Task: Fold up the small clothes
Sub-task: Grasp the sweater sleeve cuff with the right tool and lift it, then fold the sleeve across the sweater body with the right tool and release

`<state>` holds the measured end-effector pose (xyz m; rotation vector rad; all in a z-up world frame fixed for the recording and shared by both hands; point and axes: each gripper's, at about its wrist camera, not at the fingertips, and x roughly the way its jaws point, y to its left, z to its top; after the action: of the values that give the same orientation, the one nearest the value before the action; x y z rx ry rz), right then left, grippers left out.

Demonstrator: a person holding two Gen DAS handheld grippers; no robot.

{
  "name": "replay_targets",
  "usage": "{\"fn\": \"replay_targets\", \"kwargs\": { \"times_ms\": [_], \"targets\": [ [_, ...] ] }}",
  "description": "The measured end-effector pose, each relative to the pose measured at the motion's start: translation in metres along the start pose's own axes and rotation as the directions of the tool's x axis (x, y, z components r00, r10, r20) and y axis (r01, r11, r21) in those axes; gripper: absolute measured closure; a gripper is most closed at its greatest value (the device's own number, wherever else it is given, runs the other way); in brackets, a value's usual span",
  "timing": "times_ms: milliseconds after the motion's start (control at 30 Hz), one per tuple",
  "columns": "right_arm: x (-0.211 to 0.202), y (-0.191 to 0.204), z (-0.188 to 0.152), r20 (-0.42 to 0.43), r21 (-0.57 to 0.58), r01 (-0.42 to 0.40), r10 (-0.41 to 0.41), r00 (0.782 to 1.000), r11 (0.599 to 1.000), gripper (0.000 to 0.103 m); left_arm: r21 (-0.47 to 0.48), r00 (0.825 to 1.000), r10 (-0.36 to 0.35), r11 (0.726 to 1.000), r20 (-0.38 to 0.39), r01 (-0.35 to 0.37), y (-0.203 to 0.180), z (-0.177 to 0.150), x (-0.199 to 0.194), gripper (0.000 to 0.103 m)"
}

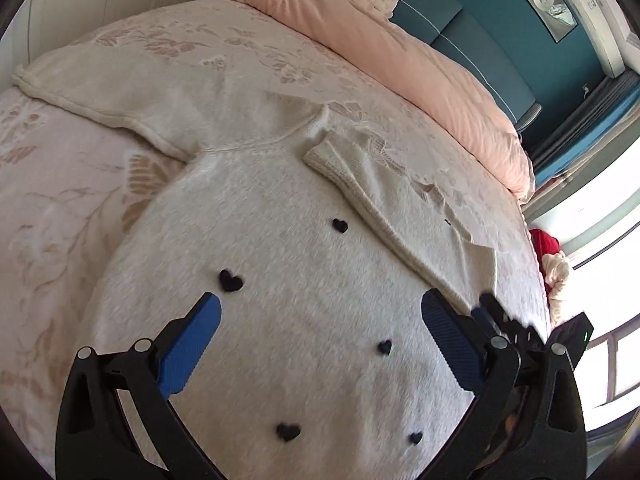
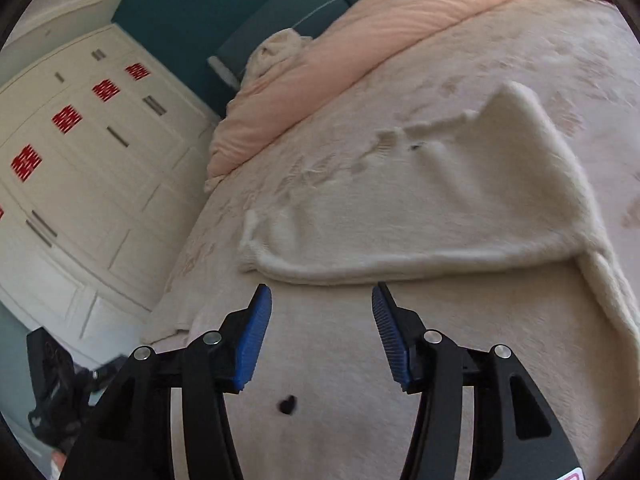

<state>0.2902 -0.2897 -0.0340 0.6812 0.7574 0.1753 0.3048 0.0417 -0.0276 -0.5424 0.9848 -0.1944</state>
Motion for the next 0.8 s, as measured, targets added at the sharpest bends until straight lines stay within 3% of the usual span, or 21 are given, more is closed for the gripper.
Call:
{"fn": "replay_targets", "kwargs": {
  "times_ms": [133, 267, 333, 400, 433, 467, 500, 633, 667, 700, 733, 767, 800],
  "targets": [
    [-0.026, -0.063, 0.011, 0.034, 0.168, 0.079, -0.086, 0.996, 0.983, 0.046, -0.073, 0.998, -0.047, 0.996, -0.037, 0.045, -0.013, 0.040, 0.069, 0.005],
    [-0.023, -0.101, 0.023, 0.054, 0.294, 0.084, -0.105, 0.993, 0.952, 0.044, -0.240, 0.988, -0.109, 0.967, -0.112, 0.080, -0.015, 0.064, 0.138, 0.005],
    [-0.014, -0.111, 0.026, 0.057, 0.342, 0.073, -0.098, 0.994, 0.937, 0.044, -0.303, 0.991, -0.086, 0.951, -0.100, 0.052, -0.013, 0.069, 0.154, 0.012],
    [-0.005, -0.115, 0.029, 0.063, 0.365, 0.070, -0.100, 0.993, 0.928, 0.044, -0.316, 0.995, -0.065, 0.948, -0.069, 0.040, -0.016, 0.075, 0.158, 0.042],
    [-0.002, -0.112, 0.031, 0.066, 0.353, 0.077, -0.107, 0.992, 0.933, 0.048, -0.304, 0.993, -0.092, 0.950, -0.071, 0.066, -0.019, 0.078, 0.161, 0.074],
    [0.000, -0.107, 0.034, 0.070, 0.332, 0.086, -0.115, 0.991, 0.939, 0.060, -0.298, 0.991, -0.116, 0.950, -0.071, 0.090, -0.019, 0.084, 0.163, 0.094],
    [0.001, -0.101, 0.038, 0.074, 0.306, 0.089, -0.117, 0.990, 0.948, 0.092, -0.288, 0.989, -0.141, 0.950, -0.054, 0.120, -0.021, 0.088, 0.158, 0.093],
    [-0.033, -0.082, 0.048, 0.217, 0.229, -0.011, -0.040, 0.975, 0.973, 0.095, -0.174, 0.980, -0.183, 0.966, 0.072, 0.193, -0.031, 0.093, 0.111, 0.094],
    [-0.039, -0.082, 0.047, 0.240, 0.200, -0.005, -0.044, 0.970, 0.980, 0.095, -0.162, 0.978, -0.192, 0.966, 0.086, 0.204, -0.029, 0.089, 0.105, 0.094],
    [-0.035, -0.087, 0.044, 0.222, 0.178, 0.047, -0.087, 0.971, 0.983, 0.096, -0.155, 0.980, -0.180, 0.969, 0.085, 0.192, -0.025, 0.082, 0.103, 0.094],
    [-0.021, -0.097, 0.042, 0.147, 0.183, 0.106, -0.134, 0.980, 0.977, 0.096, -0.143, 0.985, -0.160, 0.976, 0.058, 0.167, -0.021, 0.077, 0.110, 0.094],
    [-0.004, -0.113, 0.036, 0.053, 0.218, 0.164, -0.179, 0.982, 0.962, 0.096, -0.128, 0.994, -0.109, 0.986, 0.017, 0.110, -0.016, 0.069, 0.122, 0.094],
    [0.001, -0.124, 0.027, 0.015, 0.254, 0.174, -0.184, 0.983, 0.951, 0.097, -0.127, 0.998, -0.064, 0.990, -0.020, 0.061, -0.007, 0.063, 0.134, 0.094]
  ]
}}
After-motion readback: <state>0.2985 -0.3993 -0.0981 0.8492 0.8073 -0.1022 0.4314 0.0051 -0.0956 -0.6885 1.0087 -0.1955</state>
